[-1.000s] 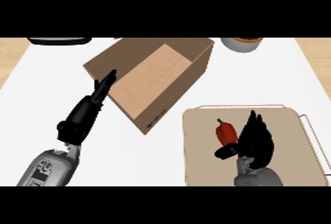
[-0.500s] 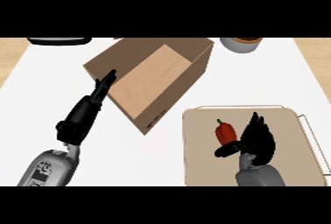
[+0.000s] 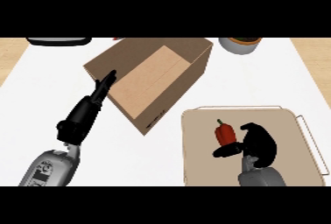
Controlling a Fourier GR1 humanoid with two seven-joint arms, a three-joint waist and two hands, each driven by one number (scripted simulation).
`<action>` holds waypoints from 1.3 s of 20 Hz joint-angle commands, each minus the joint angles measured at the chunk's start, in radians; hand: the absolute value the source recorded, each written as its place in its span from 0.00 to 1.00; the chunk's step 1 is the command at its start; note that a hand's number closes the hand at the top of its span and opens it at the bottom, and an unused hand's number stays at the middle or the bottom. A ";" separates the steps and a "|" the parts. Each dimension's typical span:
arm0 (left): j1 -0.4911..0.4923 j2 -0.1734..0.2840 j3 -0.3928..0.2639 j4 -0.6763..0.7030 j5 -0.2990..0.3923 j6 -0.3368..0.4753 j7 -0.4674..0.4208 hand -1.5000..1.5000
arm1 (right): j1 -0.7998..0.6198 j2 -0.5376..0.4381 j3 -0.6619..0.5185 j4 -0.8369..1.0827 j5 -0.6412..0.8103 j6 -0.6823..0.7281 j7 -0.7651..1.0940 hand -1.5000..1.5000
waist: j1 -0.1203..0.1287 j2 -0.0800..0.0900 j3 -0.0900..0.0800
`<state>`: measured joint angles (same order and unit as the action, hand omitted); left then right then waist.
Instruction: Pick the bell pepper from the tray and place it in the cardboard box
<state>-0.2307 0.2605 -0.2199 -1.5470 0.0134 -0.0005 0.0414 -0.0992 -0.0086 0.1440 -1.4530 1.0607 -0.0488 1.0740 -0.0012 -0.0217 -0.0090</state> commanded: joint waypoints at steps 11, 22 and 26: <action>-0.043 -0.045 -0.060 0.007 0.006 -0.065 0.027 0.50 | -0.216 -0.080 0.527 -0.037 0.012 0.291 -0.648 1.00 | 0.181 0.042 0.009; 0.028 -0.037 -0.013 0.028 -0.016 -0.030 0.011 0.50 | -0.324 -0.310 0.519 -0.194 -0.107 0.123 -1.287 1.00 | 0.008 0.023 0.009; 0.016 -0.048 0.009 0.032 -0.009 -0.032 0.030 0.50 | -0.291 -0.412 0.401 -0.319 -0.250 0.210 -1.410 1.00 | -0.005 0.021 0.009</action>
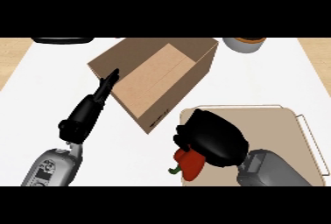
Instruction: Pick the bell pepper from the tray and place it in the cardboard box
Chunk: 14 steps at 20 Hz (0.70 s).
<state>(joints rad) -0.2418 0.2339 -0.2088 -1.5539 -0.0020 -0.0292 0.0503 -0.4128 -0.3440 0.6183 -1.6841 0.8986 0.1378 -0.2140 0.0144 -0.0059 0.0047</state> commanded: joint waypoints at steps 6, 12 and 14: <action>0.022 -0.017 -0.006 0.022 -0.014 -0.011 0.052 0.50 | 0.037 -0.070 -0.244 -0.293 -0.330 0.177 -0.098 1.00 | -0.028 0.003 -0.004; 0.034 -0.032 0.017 0.071 -0.021 -0.017 -0.013 0.50 | -0.048 -0.014 -0.386 -0.386 -0.507 0.355 0.169 1.00 | -0.023 0.005 -0.006; 0.069 -0.017 0.011 -0.051 -0.011 -0.033 0.061 0.50 | -0.084 -0.015 -0.457 -0.316 -0.503 0.333 0.147 1.00 | -0.010 0.004 -0.005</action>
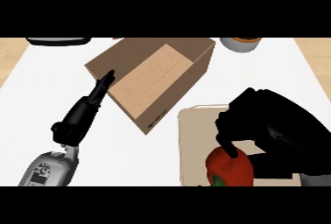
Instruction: Pick the bell pepper from the tray and place it in the cardboard box
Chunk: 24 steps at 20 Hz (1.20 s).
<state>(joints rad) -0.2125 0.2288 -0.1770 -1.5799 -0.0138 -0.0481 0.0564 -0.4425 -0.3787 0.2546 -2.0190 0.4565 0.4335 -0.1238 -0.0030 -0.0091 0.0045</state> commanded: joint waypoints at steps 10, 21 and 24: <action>-0.029 -0.043 0.000 0.116 -0.024 -0.045 -0.006 0.50 | -0.296 0.151 -0.059 0.272 0.043 -0.008 0.150 1.00 | 0.009 0.012 -0.005; 0.010 -0.059 -0.002 0.024 -0.050 -0.045 0.046 0.50 | -0.553 0.268 -0.130 0.627 0.096 -0.093 0.157 1.00 | 0.016 0.011 -0.005; -0.071 -0.077 0.017 0.075 -0.039 -0.047 0.058 0.50 | -0.599 0.304 -0.086 0.756 0.202 -0.201 0.110 1.00 | 0.017 0.015 -0.005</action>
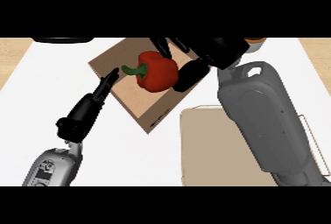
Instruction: Pick the bell pepper from the tray and place it in the cardboard box
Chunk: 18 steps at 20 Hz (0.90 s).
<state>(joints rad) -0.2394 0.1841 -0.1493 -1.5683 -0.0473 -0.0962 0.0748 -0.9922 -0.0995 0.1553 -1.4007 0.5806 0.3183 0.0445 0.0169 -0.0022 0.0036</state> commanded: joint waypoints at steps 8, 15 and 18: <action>0.030 -0.027 -0.007 0.031 -0.010 -0.019 0.015 0.50 | -0.093 0.097 0.087 0.401 0.190 -0.240 -0.140 1.00 | 0.007 0.008 -0.004; -0.006 -0.057 -0.030 0.100 -0.054 -0.006 -0.042 0.50 | -0.189 0.099 0.038 0.716 0.108 -0.316 -0.176 1.00 | 0.032 0.024 -0.005; -0.033 -0.039 0.002 0.064 -0.015 -0.035 0.020 0.50 | -0.185 0.099 0.068 0.775 0.011 -0.262 -0.145 0.00 | 0.037 0.017 -0.004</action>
<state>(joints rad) -0.2634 0.1476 -0.1554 -1.5539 -0.0885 -0.1013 0.0610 -1.1310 -0.0046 0.2251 -0.7323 0.6767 0.0186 -0.1261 0.0481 0.0094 0.0036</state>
